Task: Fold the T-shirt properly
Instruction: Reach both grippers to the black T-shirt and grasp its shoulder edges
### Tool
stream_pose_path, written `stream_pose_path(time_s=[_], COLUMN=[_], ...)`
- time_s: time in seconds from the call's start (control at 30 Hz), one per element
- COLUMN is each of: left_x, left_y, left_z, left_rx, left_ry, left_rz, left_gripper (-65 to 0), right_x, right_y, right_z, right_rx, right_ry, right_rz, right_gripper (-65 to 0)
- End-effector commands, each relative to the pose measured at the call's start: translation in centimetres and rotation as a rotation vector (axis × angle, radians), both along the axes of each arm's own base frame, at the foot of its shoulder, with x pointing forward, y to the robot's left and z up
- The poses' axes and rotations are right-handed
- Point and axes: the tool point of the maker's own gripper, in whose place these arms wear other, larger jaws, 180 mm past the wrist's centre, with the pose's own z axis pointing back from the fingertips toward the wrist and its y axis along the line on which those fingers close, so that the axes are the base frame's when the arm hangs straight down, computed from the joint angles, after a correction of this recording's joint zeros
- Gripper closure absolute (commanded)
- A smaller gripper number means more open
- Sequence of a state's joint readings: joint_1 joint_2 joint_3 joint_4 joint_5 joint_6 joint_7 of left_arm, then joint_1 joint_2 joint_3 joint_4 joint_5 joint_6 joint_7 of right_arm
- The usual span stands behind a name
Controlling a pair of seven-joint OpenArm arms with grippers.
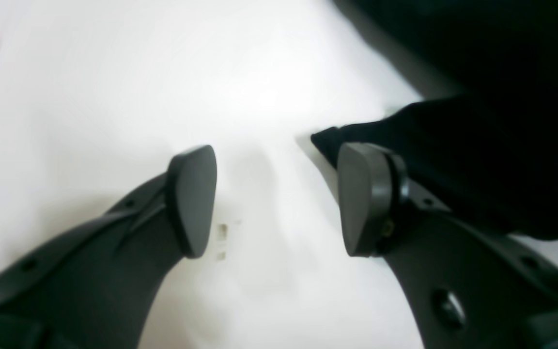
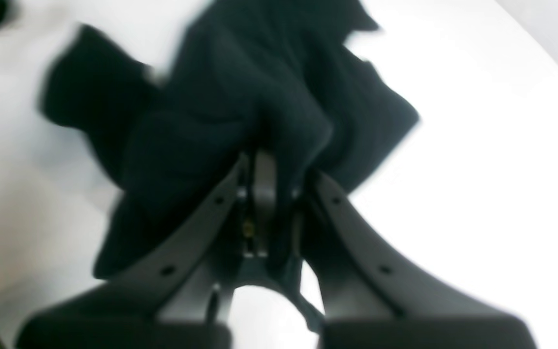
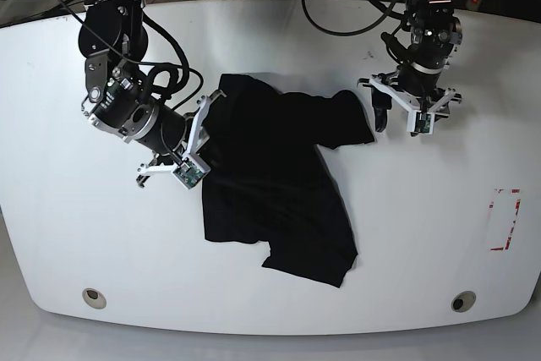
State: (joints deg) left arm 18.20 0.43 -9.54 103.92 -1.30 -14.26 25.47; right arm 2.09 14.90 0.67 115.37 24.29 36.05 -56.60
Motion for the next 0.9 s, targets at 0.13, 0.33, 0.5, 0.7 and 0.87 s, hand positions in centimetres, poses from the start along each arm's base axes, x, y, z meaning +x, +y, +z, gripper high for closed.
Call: stream_pose_path(time_s=[0.13, 0.33, 0.5, 0.7, 0.87], left_x=[1.1, 1.6, 2.0, 2.3, 2.3], left_y=[-1.5, -3.1, -4.2, -5.1, -5.6], left_z=[-3.3, -4.9, -6.6, -8.6, -9.0], left_rx=[-0.070, -0.107, -0.128, -0.136, -0.139], left_ry=[0.062, 0.101, 0.145, 0.201, 0.211], left_rz=[-0.003, -0.021, -0.047, -0.072, -0.083], left_gripper=[-36.9, -36.9, -36.4, -12.8, 0.0], right_x=[0.5, 0.2, 0.1, 0.0, 0.0], right_y=[0.1, 0.0, -0.1, -0.1, -0.1], right_z=[1.6, 1.0, 0.9, 0.8, 0.8], right_rx=[0.028, 0.023, 0.019, 0.019, 0.018], right_ry=[-0.051, -0.035, -0.032, -0.029, -0.030], right_rz=[-0.001, 0.000, -0.001, -0.001, -0.004], right_gripper=[0.0, 0.0, 0.0, 0.0, 0.0])
